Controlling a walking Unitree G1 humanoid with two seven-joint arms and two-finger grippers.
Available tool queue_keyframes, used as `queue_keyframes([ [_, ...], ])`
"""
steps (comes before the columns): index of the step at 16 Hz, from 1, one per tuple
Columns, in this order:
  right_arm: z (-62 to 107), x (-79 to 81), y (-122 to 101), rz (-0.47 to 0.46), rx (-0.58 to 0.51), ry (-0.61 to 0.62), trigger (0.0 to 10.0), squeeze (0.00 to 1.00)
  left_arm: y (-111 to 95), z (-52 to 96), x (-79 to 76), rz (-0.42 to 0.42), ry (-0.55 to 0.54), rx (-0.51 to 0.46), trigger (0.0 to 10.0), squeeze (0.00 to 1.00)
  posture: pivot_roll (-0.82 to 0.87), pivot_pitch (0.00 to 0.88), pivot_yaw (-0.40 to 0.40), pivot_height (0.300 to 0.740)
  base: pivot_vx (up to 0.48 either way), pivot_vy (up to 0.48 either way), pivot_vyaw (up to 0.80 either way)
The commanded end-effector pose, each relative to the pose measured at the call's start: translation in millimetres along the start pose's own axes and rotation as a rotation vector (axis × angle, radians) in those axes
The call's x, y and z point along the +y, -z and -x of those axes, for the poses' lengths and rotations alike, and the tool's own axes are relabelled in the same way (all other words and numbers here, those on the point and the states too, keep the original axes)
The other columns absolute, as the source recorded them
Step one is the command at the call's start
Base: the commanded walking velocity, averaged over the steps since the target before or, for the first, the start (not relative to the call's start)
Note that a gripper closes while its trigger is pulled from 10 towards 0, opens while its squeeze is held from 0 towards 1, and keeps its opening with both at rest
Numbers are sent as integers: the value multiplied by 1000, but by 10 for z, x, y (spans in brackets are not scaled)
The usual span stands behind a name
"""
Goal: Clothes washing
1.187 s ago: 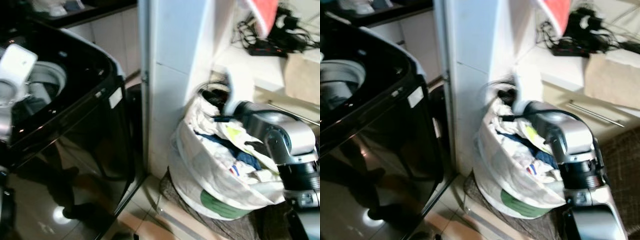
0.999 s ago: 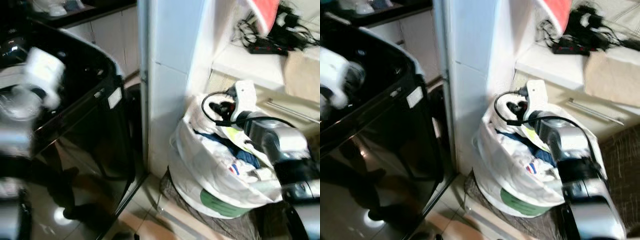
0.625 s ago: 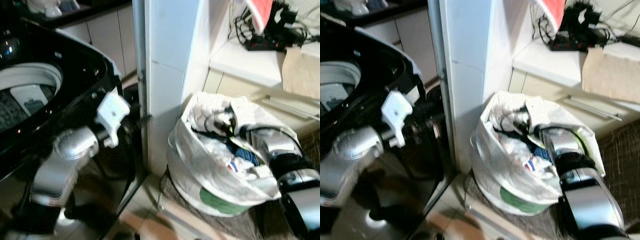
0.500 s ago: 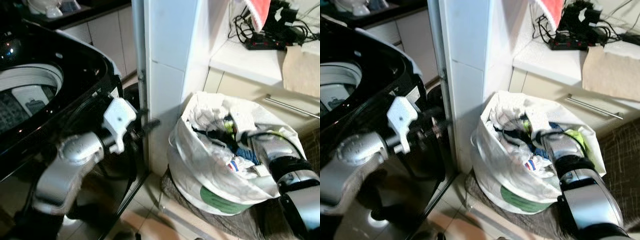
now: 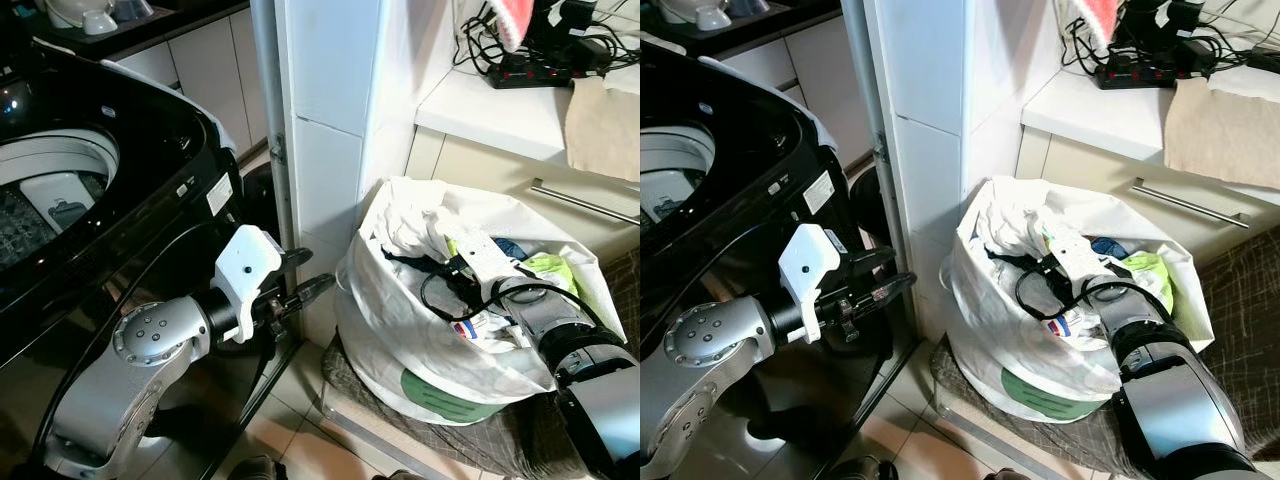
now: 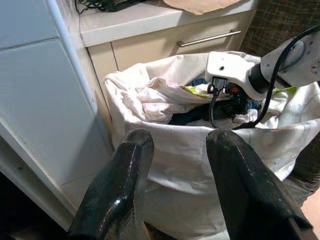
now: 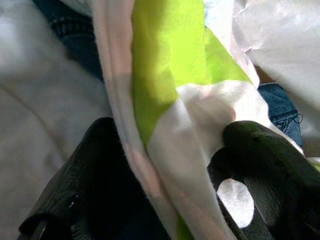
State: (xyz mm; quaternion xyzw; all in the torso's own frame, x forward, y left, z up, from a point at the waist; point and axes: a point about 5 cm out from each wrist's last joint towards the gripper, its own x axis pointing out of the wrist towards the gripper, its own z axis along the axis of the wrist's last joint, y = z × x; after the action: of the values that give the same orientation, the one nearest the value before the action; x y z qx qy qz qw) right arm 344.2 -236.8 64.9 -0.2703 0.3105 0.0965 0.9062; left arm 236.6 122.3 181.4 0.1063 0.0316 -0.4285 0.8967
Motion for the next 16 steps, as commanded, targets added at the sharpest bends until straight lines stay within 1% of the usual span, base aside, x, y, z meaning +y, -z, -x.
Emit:
queue_keyframes([
  [1,1,-34,-63,-8,-21,14,0,0,-12,17,-16,2,10,7,10000,0,105,94,36,740,0,0,0],
  [6,6,-50,-93,20,-44,8,0,0,-39,11,-68,6,47,-14,10000,0,99,87,34,740,0,0,0],
  [8,11,-69,-107,25,-50,8,0,0,-43,40,-186,19,145,-34,10000,0,86,67,26,740,0,0,0],
  [9,12,-70,-110,28,-51,7,0,0,-28,45,-207,19,159,-28,10000,0,83,62,26,740,0,0,0],
  [16,16,-81,-107,43,-46,-3,0,0,-16,24,-155,8,134,-26,10000,0,78,46,19,740,0,0,0],
])
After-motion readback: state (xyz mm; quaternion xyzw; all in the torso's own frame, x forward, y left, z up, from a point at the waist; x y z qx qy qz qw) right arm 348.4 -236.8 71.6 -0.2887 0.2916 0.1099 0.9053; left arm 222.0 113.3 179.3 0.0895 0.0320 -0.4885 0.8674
